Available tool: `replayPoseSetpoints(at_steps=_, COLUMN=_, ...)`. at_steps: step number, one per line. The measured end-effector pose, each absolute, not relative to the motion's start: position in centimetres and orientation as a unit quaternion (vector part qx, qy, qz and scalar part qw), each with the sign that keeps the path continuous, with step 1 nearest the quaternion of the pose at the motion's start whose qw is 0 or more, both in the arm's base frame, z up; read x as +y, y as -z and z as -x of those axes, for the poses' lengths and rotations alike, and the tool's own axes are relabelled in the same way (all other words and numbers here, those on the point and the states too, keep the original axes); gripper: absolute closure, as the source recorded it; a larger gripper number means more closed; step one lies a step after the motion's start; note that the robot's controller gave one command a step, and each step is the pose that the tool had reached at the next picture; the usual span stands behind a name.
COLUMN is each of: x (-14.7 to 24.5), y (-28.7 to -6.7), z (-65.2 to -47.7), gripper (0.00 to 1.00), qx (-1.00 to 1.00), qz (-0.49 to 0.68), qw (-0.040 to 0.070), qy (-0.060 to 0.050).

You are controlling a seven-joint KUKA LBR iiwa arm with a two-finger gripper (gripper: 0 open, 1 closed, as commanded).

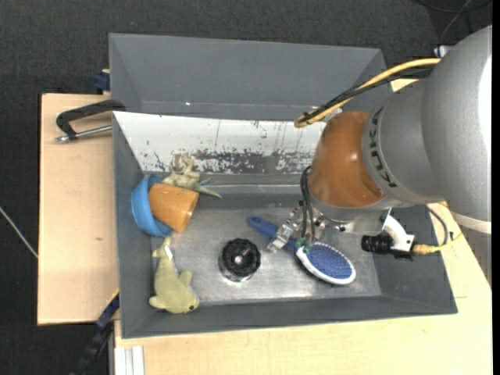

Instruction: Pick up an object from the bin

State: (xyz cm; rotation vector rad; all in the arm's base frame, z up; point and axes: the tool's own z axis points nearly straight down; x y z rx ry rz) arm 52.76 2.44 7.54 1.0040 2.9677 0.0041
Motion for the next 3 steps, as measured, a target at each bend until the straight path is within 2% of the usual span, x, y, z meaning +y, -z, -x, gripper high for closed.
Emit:
replayPoseSetpoints(at_steps=1, x=2.5, y=-7.8, z=-52.9, gripper=1.00, qx=0.947, qz=-0.320, qw=0.002, qy=-0.001)
replayPoseSetpoints(at_steps=3, x=2.6, y=-16.1, z=-53.1, gripper=1.00, qx=0.948, qz=-0.318, qw=0.003, qy=-0.002)
